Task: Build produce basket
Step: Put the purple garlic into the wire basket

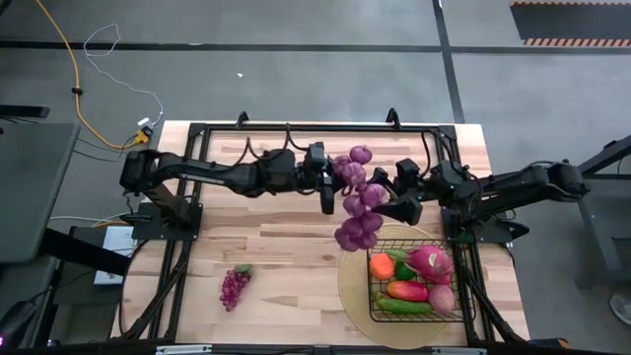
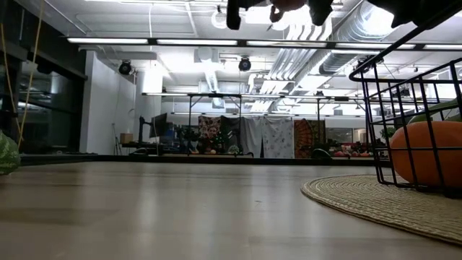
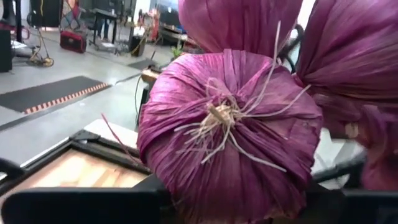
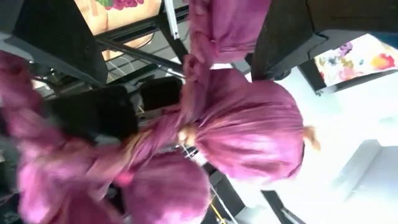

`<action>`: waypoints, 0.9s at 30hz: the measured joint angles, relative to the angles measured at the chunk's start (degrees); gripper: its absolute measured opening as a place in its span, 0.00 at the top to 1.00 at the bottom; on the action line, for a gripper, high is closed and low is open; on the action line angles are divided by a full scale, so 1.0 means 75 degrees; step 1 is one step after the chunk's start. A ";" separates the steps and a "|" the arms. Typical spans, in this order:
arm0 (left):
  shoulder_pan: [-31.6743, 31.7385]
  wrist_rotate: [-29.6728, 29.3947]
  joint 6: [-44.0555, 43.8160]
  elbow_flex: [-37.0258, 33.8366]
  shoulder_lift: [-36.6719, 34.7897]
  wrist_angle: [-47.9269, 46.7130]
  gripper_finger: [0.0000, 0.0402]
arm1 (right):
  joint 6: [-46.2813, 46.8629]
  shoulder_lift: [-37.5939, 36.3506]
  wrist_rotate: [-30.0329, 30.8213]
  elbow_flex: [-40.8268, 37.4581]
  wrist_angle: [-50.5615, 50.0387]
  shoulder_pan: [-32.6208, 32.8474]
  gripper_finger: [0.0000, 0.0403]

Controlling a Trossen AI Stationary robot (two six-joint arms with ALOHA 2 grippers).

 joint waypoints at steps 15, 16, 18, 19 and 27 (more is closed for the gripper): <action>0.0003 -0.0172 -0.0229 0.0000 0.0399 0.0574 0.79 | 0.0011 0.0000 0.0107 0.0000 0.0101 0.0086 0.17; 0.0009 -0.0070 -0.0124 0.0000 0.0399 0.0578 0.79 | 0.0011 0.0000 0.0107 0.0000 0.0112 0.0086 0.20; 0.0026 0.0166 0.0123 0.0000 0.0399 0.0575 0.76 | 0.0011 -0.0003 0.0112 0.0000 0.0108 0.0086 0.25; 0.0032 0.0257 0.0195 0.0000 0.0399 0.0570 0.74 | 0.0011 -0.0003 0.0113 0.0000 0.0106 0.0086 0.28; 0.0200 0.0470 0.0229 0.0000 0.0267 -0.0079 0.51 | 0.0031 -0.0015 0.0124 0.0000 0.0107 0.0083 0.50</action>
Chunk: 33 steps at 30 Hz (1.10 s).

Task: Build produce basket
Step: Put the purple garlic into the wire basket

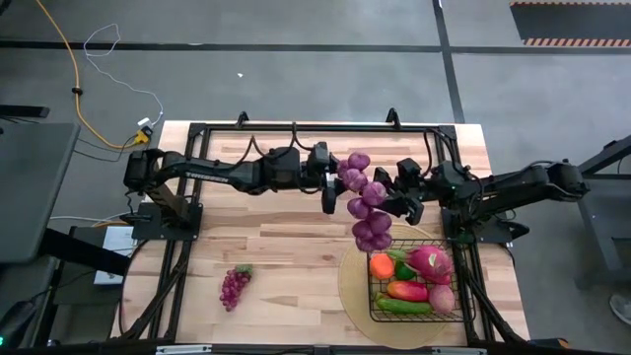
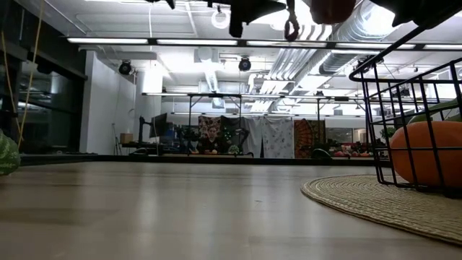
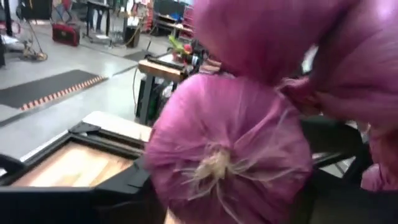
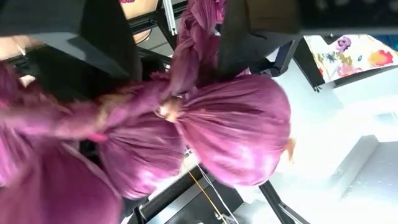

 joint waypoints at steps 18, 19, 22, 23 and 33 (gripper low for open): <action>0.0532 -0.0166 0.1281 0.0000 -0.3368 -0.5104 0.31 | -0.0061 -0.1383 -0.0700 0.0000 -0.0265 -0.1287 0.94; 0.0532 -0.0208 0.1321 0.0003 -0.3602 -0.5274 0.31 | -0.0034 -0.1545 -0.0699 0.0003 -0.0385 -0.1367 0.94; 0.0532 -0.0265 0.1362 -0.0009 -0.4268 -0.5523 0.31 | -0.0028 -0.1968 -0.0699 0.0003 -0.0995 -0.1516 0.95; 0.0532 -0.0265 0.1358 -0.0048 -0.4464 -0.5484 0.31 | -0.0046 -0.2088 -0.0699 0.0004 -0.1201 -0.1538 0.95; 0.0267 -0.0391 0.0372 -0.2565 -0.6236 -0.2632 0.31 | -0.0838 -0.2491 -0.0685 0.0894 -0.3930 -0.1568 0.96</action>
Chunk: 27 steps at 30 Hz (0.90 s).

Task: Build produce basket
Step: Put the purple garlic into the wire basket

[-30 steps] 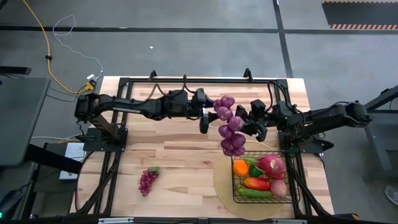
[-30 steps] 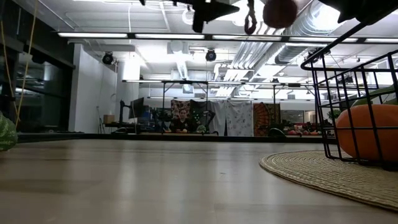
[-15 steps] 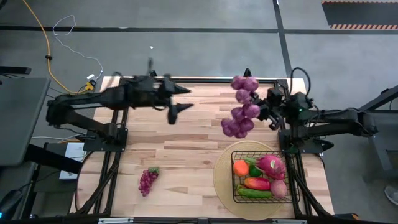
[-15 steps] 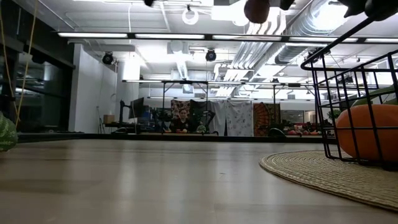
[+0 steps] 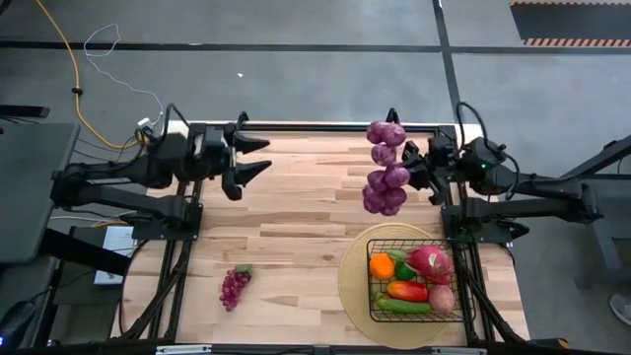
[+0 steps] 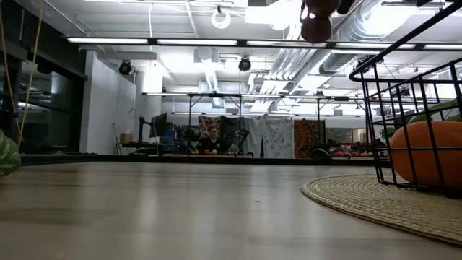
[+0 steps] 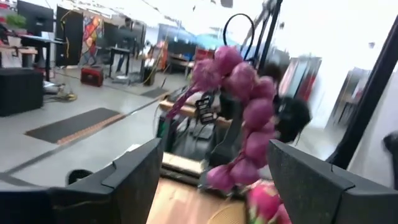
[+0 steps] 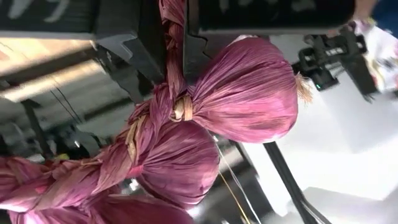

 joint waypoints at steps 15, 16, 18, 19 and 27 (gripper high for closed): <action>-0.0551 -0.0868 -0.0877 -0.1442 -0.0545 0.0988 0.32 | -0.0581 0.0264 0.0379 0.2539 -0.5707 0.1324 0.96; -0.0551 -0.0865 -0.0805 -0.1442 -0.0545 0.0983 0.32 | -0.0530 0.0349 0.0552 0.2766 -0.6157 0.1530 0.96; -0.0548 -0.0865 -0.0609 -0.1442 -0.0545 0.0983 0.32 | -0.0374 0.0560 0.0889 0.3218 -0.7143 0.1958 0.96; -0.0548 -0.0865 -0.0534 -0.1442 -0.0545 0.0978 0.32 | -0.0246 0.0697 0.1062 0.3427 -0.7605 0.2178 0.96; -0.0548 -0.0635 -0.0138 -0.1442 -0.0545 0.0875 0.32 | 0.1810 0.2032 0.1268 0.4591 -1.0246 0.4065 0.96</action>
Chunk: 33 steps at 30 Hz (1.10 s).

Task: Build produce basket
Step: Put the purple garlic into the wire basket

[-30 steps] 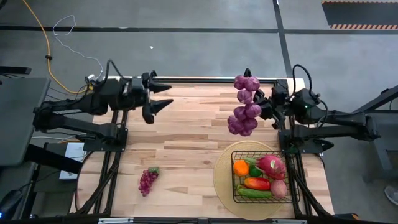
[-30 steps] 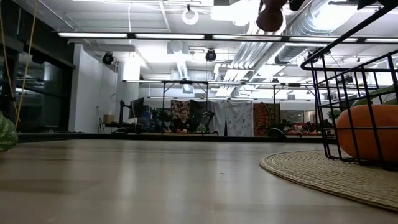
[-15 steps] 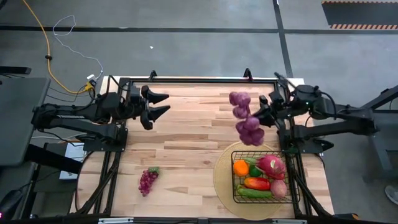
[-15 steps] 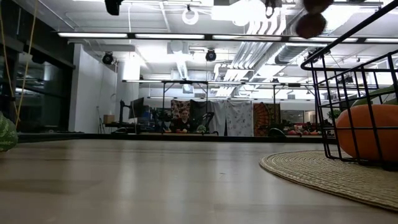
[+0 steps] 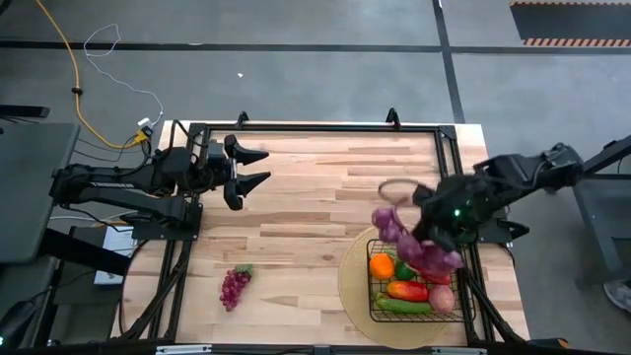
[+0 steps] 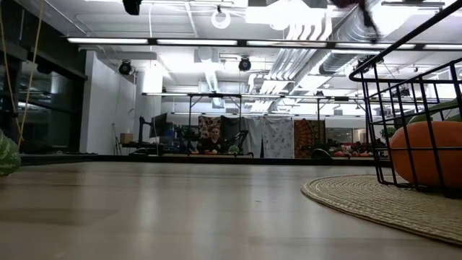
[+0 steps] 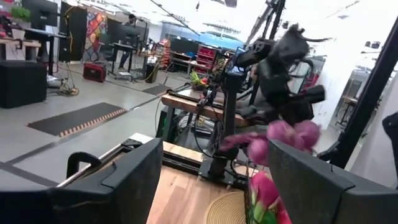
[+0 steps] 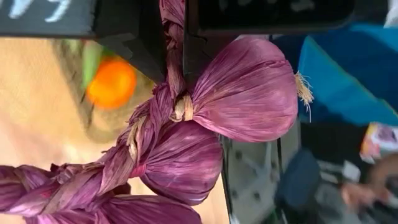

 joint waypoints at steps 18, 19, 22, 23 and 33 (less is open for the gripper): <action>0.0000 -0.0017 0.0440 0.0000 0.0000 0.0006 0.32 | 0.0541 0.3517 0.0414 0.0872 -0.1633 0.3255 0.96; 0.0000 -0.0029 0.0440 0.0000 0.0000 0.0006 0.32 | 0.0409 0.3670 0.0599 0.0869 -0.1633 0.3290 0.96; 0.0000 -0.0029 0.0440 0.0000 0.0000 0.0006 0.32 | -0.0067 0.4153 0.0659 0.0868 -0.1607 0.3288 0.96; 0.0000 -0.0029 0.0440 0.0000 0.0000 0.0006 0.32 | -0.0226 0.4294 0.0589 0.0862 -0.1604 0.3285 0.96; 0.0000 -0.0027 0.0440 0.0002 0.0000 0.0012 0.32 | -0.0214 0.5197 0.0103 0.0862 -0.1021 0.3290 0.96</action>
